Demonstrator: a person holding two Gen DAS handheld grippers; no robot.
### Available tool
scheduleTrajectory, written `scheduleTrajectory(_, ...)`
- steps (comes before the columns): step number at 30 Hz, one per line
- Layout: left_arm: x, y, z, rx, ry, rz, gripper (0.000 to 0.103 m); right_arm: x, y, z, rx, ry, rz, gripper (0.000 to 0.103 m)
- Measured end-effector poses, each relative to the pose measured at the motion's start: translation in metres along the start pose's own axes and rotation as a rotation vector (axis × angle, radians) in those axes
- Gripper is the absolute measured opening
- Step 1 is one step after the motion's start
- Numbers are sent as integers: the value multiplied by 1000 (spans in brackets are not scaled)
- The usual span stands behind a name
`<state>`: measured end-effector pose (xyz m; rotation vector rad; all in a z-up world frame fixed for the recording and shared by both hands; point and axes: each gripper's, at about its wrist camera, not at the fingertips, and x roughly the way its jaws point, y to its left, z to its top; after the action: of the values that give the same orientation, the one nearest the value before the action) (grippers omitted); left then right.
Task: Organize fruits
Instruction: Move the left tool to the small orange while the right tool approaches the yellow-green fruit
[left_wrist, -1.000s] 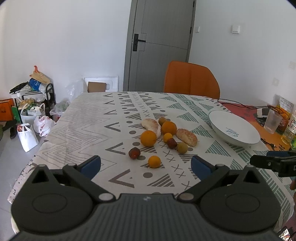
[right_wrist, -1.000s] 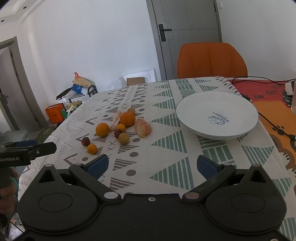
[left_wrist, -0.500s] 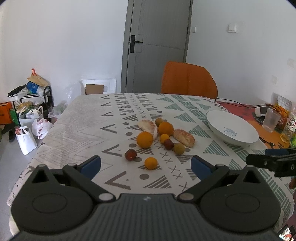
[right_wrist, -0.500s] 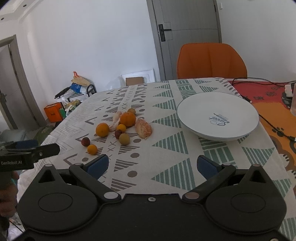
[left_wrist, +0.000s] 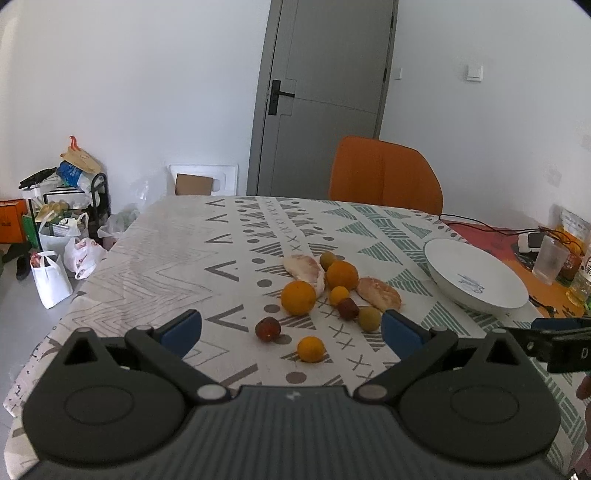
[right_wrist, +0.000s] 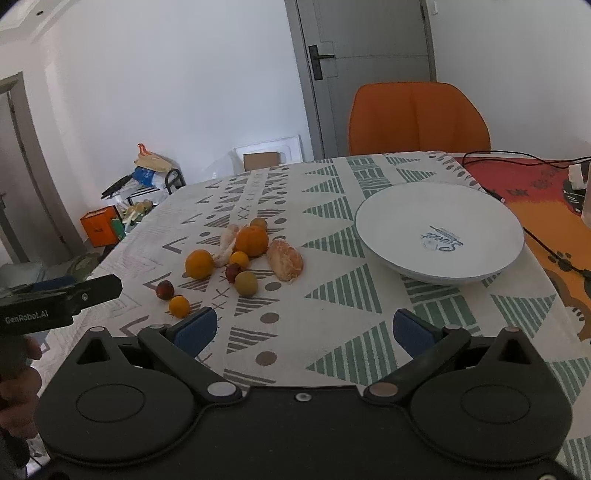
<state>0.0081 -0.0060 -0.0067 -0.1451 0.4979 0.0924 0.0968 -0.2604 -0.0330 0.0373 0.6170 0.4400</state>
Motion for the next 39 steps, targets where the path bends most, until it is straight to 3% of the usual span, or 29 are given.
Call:
scheduleTrajectory(9, 28, 3, -4, -5, 71, -14, 101, 21, 11, -6, -55, 14, -36, 103)
scheduleTrajectory(16, 44, 0, -6, 2, 87, -32, 97, 40, 0, -10, -11, 50, -33, 103)
scheduleTrajectory(25, 65, -7, -7, -9, 104, -58, 86, 57, -12, -13, 26, 72, 35, 103)
scheduleTrajectory(30, 75, -10, -9, -17, 122, -65, 71, 61, -11, -13, 23, 77, 78, 99)
scheduleTrajectory(32, 78, -10, -9, -24, 125, -71, 68, 64, -9, -12, 16, 82, 92, 92)
scheduleTrajectory(37, 82, -10, -13, -29, 143, -85, 60, 72, -8, -9, 28, 85, 97, 87)
scheduleTrajectory(39, 84, -11, -16, -21, 166, -83, 45, 75, -4, -9, 24, 84, 96, 84)
